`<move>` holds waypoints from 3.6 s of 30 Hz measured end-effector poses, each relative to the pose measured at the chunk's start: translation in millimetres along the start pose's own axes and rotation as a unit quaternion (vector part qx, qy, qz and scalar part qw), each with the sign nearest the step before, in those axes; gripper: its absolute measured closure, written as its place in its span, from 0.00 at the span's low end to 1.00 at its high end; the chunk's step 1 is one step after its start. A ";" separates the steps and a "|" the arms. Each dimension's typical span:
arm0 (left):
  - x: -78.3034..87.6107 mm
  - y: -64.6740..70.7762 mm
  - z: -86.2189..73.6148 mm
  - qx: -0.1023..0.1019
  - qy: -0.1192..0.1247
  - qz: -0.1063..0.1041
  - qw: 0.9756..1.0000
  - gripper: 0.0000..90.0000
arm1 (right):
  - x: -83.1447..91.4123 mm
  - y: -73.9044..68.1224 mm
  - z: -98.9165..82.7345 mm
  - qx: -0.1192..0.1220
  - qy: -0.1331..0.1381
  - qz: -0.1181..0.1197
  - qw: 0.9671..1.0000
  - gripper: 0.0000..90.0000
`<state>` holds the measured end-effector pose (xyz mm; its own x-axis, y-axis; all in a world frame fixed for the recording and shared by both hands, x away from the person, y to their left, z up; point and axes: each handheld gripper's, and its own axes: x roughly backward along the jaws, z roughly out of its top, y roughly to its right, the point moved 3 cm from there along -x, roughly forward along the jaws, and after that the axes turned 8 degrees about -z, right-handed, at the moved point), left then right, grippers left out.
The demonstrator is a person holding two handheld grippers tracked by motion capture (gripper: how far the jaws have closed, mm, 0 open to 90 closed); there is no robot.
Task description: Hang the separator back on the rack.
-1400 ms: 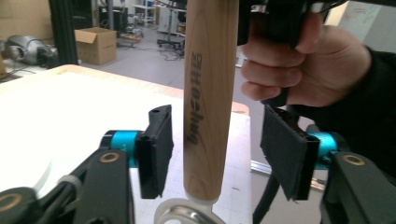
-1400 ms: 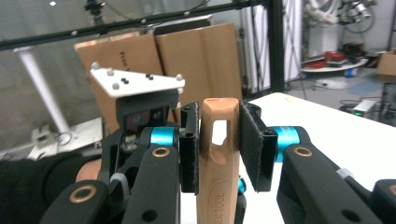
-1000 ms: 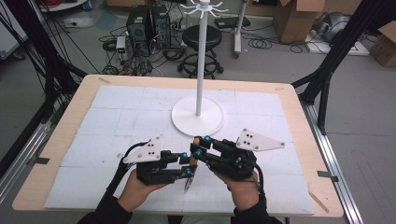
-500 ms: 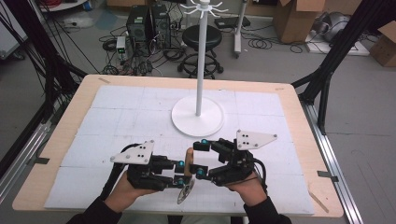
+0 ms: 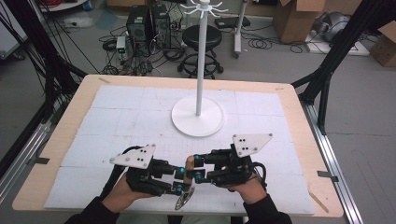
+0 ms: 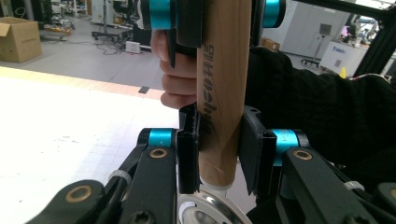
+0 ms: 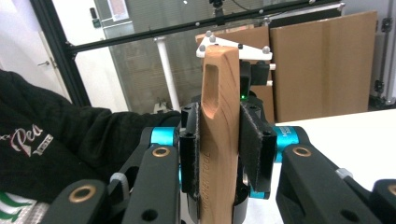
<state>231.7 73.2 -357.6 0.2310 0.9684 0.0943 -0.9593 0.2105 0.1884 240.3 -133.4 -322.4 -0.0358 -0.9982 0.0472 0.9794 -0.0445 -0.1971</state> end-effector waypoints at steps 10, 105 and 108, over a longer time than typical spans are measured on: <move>4.0 -3.6 -1.5 0.014 0.021 0.087 0.996 0.42 | -4.5 -0.5 6.8 -0.005 0.003 -0.088 0.996 0.80; 152.4 -14.0 -43.2 0.032 0.061 0.342 0.937 0.22 | -2.0 157.3 158.7 0.011 0.039 -0.182 0.982 0.80; 153.1 -14.0 -43.0 0.031 0.061 0.342 0.937 0.22 | -3.0 165.8 165.5 0.014 0.038 -0.184 0.982 0.80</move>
<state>273.5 224.2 -387.9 -0.4591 0.8824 0.1026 -0.8638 -0.4704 0.1807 435.7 -131.2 -193.1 -0.4027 -0.9146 0.0366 0.9020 -0.4034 -0.1537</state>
